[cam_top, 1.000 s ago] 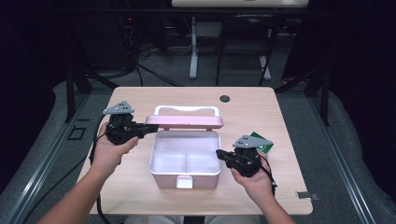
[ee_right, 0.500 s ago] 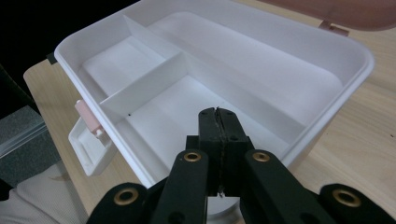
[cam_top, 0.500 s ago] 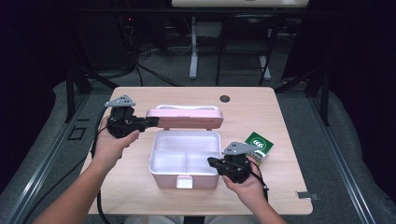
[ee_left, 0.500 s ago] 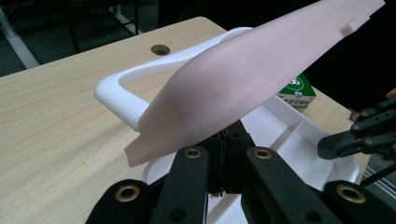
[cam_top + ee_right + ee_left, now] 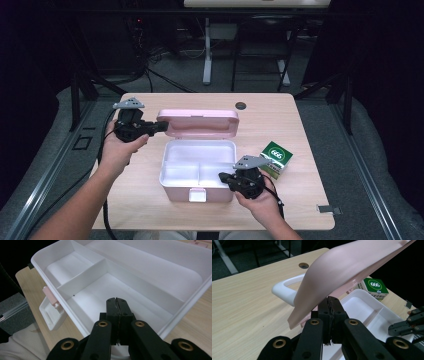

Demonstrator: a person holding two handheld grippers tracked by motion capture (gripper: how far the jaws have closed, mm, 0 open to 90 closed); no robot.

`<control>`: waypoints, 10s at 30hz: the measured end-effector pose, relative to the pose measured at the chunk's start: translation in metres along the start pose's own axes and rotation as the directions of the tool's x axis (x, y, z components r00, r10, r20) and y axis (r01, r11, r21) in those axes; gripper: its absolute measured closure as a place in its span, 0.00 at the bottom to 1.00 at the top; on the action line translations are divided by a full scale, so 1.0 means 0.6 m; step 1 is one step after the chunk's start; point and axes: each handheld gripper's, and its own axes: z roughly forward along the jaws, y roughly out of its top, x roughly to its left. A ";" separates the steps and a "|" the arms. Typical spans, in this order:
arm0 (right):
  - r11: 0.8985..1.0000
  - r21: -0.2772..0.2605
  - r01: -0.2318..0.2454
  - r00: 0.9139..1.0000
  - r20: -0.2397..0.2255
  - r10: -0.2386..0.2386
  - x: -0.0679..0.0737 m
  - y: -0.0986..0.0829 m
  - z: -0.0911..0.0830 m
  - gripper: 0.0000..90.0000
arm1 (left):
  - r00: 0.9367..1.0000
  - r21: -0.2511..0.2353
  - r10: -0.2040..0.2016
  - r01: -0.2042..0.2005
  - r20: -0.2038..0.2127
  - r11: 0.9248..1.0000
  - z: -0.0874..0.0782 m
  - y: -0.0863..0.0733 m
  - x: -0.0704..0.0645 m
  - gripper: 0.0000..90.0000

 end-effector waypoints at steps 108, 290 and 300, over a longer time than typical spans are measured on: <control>0.998 -0.063 -0.016 1.000 0.021 0.017 -0.032 0.025 -0.048 0.66 | 0.956 0.385 0.288 -0.247 -0.052 0.889 0.024 -0.022 0.041 0.64; 0.975 -0.127 -0.180 0.969 0.147 0.198 -0.128 -0.035 -0.102 0.52 | 0.971 0.726 0.024 0.161 -0.237 0.668 0.079 -0.215 0.173 0.99; 0.984 -0.107 -0.140 0.974 0.166 0.156 -0.129 -0.030 -0.100 0.50 | 0.971 0.697 -0.009 0.178 -0.239 0.695 0.075 -0.230 0.179 0.96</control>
